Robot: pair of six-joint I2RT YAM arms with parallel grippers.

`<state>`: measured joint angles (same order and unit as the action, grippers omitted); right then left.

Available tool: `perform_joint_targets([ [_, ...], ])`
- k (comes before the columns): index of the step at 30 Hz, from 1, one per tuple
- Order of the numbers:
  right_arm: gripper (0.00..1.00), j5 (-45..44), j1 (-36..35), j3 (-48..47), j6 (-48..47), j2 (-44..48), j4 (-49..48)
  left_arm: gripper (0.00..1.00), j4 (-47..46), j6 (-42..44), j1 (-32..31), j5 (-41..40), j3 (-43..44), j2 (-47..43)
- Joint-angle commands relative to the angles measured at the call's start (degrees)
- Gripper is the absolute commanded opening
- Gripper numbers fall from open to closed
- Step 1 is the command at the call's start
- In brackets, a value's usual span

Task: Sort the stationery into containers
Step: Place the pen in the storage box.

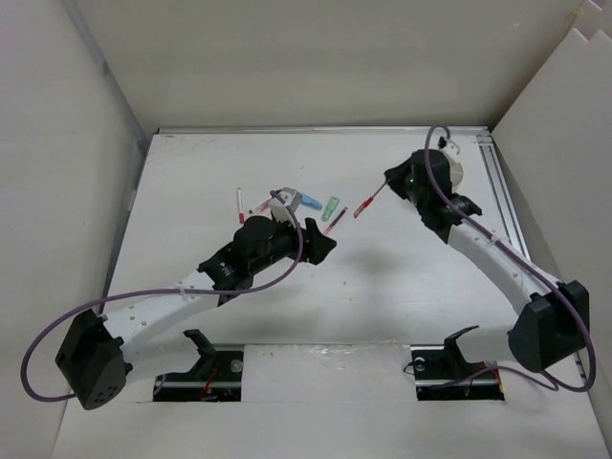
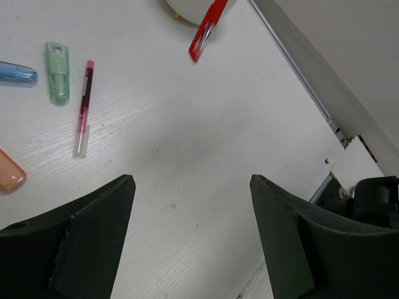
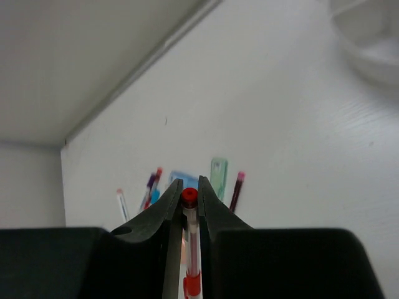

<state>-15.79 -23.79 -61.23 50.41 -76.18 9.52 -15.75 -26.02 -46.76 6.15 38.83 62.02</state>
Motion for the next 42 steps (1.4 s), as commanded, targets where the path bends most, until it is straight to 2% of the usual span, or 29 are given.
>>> perform_joint_targets([
  [1,0.0,-17.3,3.7,-7.3,0.9,1.0,4.1,0.72,-1.3,0.2,0.0,-5.2,-1.3,-3.4],
  [5,0.0,-25.2,11.3,-11.2,2.1,0.4,7.8,0.75,0.2,0.2,0.0,-8.3,-2.6,-5.1],
  [12,0.0,-29.7,19.7,-14.1,2.7,-7.0,6.7,0.83,2.8,-3.5,0.0,-16.2,-4.7,-5.6],
  [16,0.0,-31.8,23.0,-18.3,3.9,-13.2,8.6,0.84,2.8,-4.9,1.1,-17.7,-5.3,-5.6],
  [34,0.0,-44.3,25.1,-26.5,-0.8,-25.2,8.1,0.85,-0.5,-3.9,2.5,-14.3,-6.9,-3.4],
  [42,0.01,-45.4,24.0,-28.2,-0.8,-27.9,8.1,0.85,-0.5,-3.9,2.5,-14.4,-6.4,-2.3],
])
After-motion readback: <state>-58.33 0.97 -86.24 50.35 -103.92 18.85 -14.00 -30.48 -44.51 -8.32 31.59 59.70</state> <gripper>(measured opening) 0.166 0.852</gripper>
